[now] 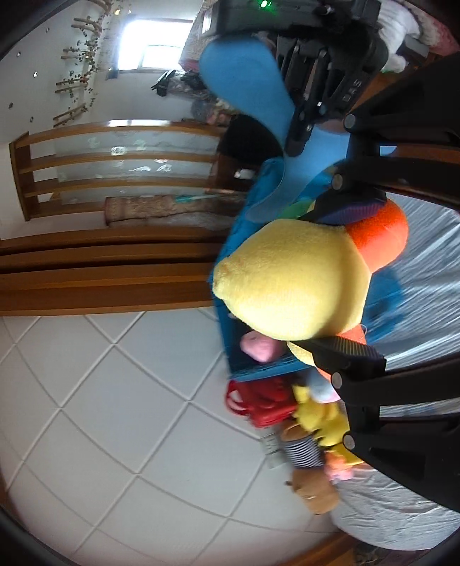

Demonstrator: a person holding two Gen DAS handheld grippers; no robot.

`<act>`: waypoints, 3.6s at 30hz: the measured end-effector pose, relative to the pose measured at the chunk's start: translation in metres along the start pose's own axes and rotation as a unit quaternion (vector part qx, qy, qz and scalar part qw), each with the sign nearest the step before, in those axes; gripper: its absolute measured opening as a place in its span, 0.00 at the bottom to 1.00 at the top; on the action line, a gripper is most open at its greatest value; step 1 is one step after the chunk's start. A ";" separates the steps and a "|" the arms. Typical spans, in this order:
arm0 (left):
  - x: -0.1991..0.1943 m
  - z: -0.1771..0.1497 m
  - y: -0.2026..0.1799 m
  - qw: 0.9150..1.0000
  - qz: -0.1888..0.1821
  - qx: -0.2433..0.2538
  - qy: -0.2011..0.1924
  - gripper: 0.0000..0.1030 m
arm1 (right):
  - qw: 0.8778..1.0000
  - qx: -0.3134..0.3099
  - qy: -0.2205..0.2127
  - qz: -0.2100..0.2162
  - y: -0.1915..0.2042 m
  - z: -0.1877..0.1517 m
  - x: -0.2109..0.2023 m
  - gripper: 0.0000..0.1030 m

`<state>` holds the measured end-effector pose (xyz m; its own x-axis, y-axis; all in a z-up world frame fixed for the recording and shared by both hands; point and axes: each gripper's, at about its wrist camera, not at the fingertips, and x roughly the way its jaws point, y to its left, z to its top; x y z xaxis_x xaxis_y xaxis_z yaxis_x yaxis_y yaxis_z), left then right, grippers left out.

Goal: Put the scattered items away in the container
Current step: 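Lower the duck plush and blue toy into the crate and open both tools, then withdraw both open tools up and away from the blue crate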

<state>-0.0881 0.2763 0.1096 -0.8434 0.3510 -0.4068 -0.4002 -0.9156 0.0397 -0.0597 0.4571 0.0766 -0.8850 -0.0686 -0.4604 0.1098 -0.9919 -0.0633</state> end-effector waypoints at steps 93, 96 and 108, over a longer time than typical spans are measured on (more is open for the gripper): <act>0.082 -0.087 0.081 0.985 0.106 -0.098 0.099 1.00 | 0.998 -0.010 0.047 0.030 0.053 -0.035 0.108 0.99; 0.071 -0.094 0.085 0.979 0.125 -0.115 0.108 1.00 | 0.998 -0.018 0.048 0.046 0.065 -0.036 0.106 0.99; 0.024 -0.116 0.123 0.971 0.154 -0.135 0.120 1.00 | 0.997 -0.018 0.049 0.051 0.116 -0.043 0.086 0.99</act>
<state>-0.1162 0.1491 -0.0016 -0.7873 0.0256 -0.6161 -0.0053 -0.9994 -0.0347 -0.1035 0.3406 -0.0080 -0.8201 -0.1573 -0.5501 0.2158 -0.9755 -0.0427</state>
